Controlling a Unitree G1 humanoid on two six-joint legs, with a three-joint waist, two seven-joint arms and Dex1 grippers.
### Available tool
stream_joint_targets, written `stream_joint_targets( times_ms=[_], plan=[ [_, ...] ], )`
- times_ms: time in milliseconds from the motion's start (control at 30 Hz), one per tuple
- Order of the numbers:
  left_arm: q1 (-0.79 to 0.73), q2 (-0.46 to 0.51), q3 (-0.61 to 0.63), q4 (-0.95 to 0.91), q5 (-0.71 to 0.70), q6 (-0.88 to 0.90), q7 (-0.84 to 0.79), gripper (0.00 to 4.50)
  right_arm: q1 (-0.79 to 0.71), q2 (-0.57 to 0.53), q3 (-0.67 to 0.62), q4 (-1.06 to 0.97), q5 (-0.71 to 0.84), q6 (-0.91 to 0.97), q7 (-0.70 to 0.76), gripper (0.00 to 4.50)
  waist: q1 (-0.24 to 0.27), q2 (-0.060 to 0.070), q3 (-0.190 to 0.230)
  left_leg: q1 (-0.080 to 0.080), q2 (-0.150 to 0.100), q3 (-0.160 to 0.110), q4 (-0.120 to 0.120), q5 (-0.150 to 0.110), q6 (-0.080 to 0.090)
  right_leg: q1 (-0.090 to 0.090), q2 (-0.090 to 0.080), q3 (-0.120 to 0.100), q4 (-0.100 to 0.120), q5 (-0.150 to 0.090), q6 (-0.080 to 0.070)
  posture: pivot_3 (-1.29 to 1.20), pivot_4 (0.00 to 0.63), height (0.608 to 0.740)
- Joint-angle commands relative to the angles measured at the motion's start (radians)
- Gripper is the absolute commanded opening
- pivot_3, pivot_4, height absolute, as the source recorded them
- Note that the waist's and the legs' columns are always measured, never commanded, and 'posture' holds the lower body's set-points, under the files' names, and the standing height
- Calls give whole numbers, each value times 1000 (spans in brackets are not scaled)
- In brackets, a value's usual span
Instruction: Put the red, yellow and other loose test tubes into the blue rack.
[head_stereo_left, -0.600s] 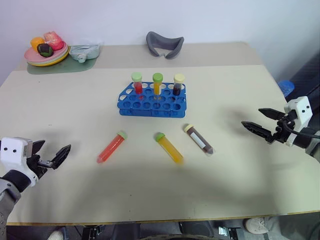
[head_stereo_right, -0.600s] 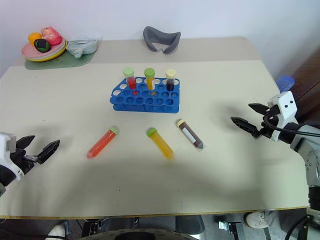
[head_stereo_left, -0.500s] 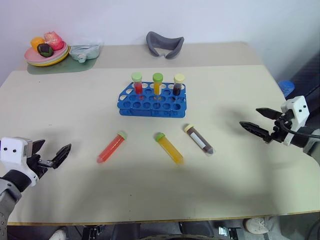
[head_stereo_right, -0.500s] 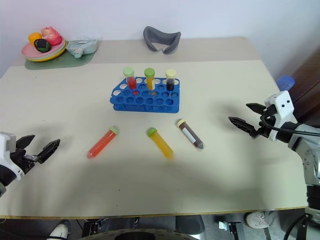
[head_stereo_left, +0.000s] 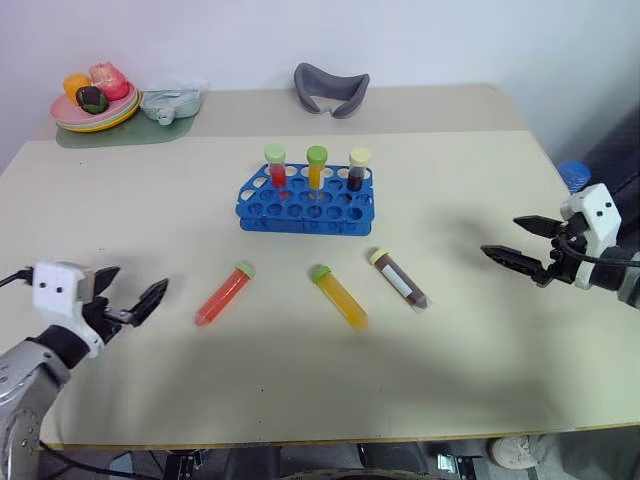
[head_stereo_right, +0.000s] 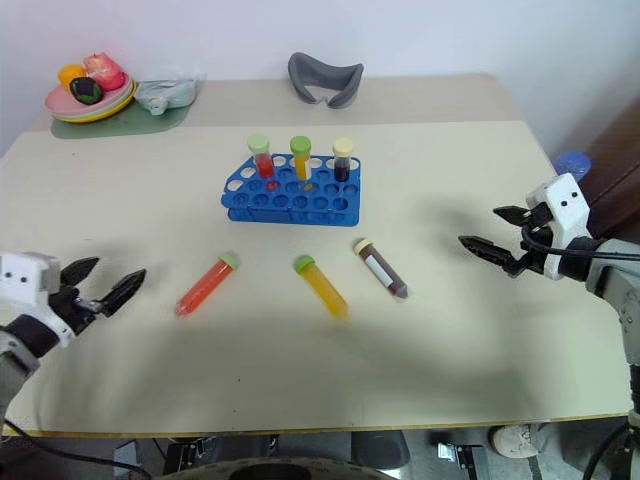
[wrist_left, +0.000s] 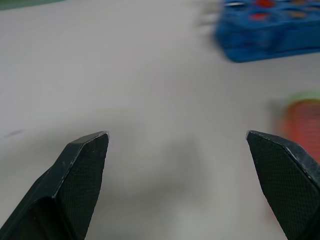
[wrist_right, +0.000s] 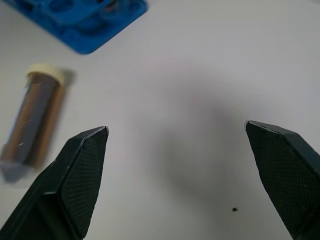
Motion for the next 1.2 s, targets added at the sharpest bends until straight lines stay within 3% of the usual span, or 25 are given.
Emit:
stream_joint_targets(
  times_ms=[33,133,233,367,567,733,933,1200],
  plan=[
    [-73,25,-117,-45,-4,-34,-66,4493,6,-55,-26,-149,68,152,-16,4500,7,0,0,0,0,0,0,0,0,0,0,0,0,0,0,0,150,740],
    [-129,59,-268,-48,39,-64,-155,4493,29,-87,-38,-312,125,293,-57,4500,12,0,0,0,0,0,0,-1,1,0,0,0,-1,0,0,0,150,740],
    [-194,85,-373,-24,52,-104,-252,4493,-43,-76,-11,-421,211,504,-146,4500,13,1,1,-1,0,0,-1,-1,2,-1,0,0,-1,0,0,0,150,740],
    [-251,82,-465,1,58,-154,-346,4493,-259,97,54,-459,301,866,-338,4500,8,0,0,0,1,0,0,-1,1,0,1,0,0,0,0,0,150,740],
    [-266,60,-535,32,100,-211,-376,4493,-404,231,259,-369,485,891,-760,4500,13,1,1,-4,1,0,0,-1,2,-4,1,0,-1,0,0,0,150,740],
    [-223,63,-533,11,114,-229,-369,4493,-489,232,367,-238,672,891,-1046,4500,13,1,1,-6,1,0,1,-1,2,-5,0,0,0,0,0,0,150,740],
    [-176,60,-520,-23,116,-232,-346,4493,-611,223,486,-66,908,891,-1316,4500,10,1,1,-6,1,0,1,-1,2,-7,1,0,1,0,0,0,150,740],
    [-145,42,-524,-48,127,-236,-304,4493,-737,234,627,189,1143,891,-1562,4500,11,1,1,-9,1,0,1,-1,2,-9,1,0,1,0,0,0,150,740]
  ],
)
